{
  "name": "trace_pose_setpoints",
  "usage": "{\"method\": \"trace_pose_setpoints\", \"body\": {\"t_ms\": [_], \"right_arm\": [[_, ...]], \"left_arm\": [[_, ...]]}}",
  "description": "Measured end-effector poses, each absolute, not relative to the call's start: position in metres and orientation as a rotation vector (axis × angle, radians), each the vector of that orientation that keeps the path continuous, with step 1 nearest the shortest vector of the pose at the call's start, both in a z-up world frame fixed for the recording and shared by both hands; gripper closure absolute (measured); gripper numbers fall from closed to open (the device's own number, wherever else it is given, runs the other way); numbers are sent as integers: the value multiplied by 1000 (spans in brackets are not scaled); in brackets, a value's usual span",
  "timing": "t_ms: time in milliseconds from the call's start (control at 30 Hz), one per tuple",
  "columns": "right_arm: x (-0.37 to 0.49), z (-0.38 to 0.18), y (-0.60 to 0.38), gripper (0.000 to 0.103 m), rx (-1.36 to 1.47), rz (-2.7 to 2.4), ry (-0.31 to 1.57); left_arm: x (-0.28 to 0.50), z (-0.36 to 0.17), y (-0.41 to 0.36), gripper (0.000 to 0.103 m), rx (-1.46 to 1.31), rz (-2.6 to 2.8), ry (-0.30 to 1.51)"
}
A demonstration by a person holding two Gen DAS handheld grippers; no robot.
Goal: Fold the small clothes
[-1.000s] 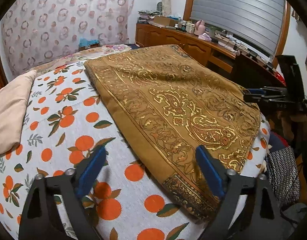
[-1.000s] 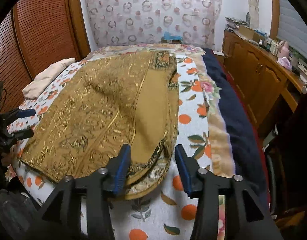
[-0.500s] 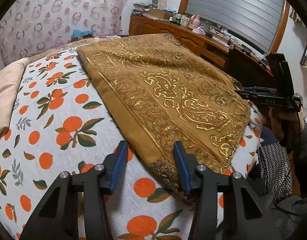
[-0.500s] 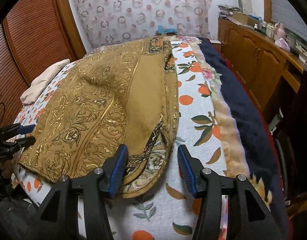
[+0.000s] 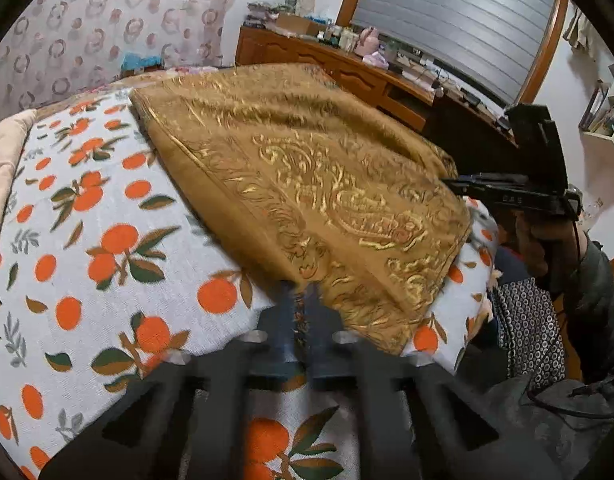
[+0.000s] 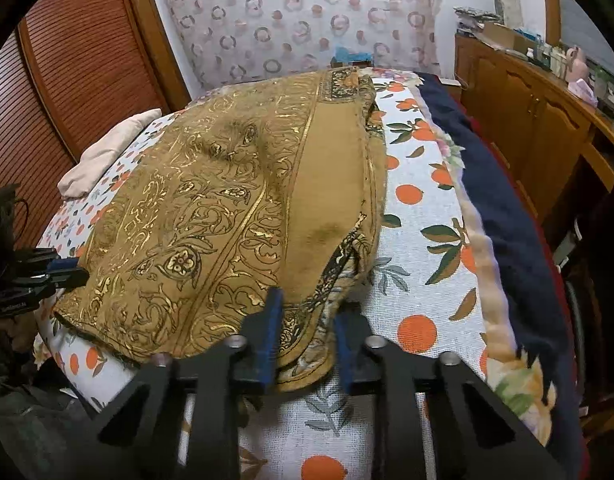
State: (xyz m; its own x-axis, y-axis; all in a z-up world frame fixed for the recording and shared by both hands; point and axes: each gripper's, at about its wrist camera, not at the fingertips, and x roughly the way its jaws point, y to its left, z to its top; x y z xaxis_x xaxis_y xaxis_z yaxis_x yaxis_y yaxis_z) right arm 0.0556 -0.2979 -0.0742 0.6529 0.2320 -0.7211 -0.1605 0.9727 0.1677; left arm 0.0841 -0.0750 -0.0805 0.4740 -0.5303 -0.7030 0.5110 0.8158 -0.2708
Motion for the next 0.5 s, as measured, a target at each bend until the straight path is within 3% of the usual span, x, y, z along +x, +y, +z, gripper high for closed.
{"method": "trace_pose_setpoints", "body": {"t_ms": [133,500], "right_arm": [[48,-64,-299,99,124,203,764],[45,-9,-293,99,106,212,581]], "left_arm": [[82,-60,-70,100,-52,-645,805],[105,-8,-55,100,-122,-622,679]]}}
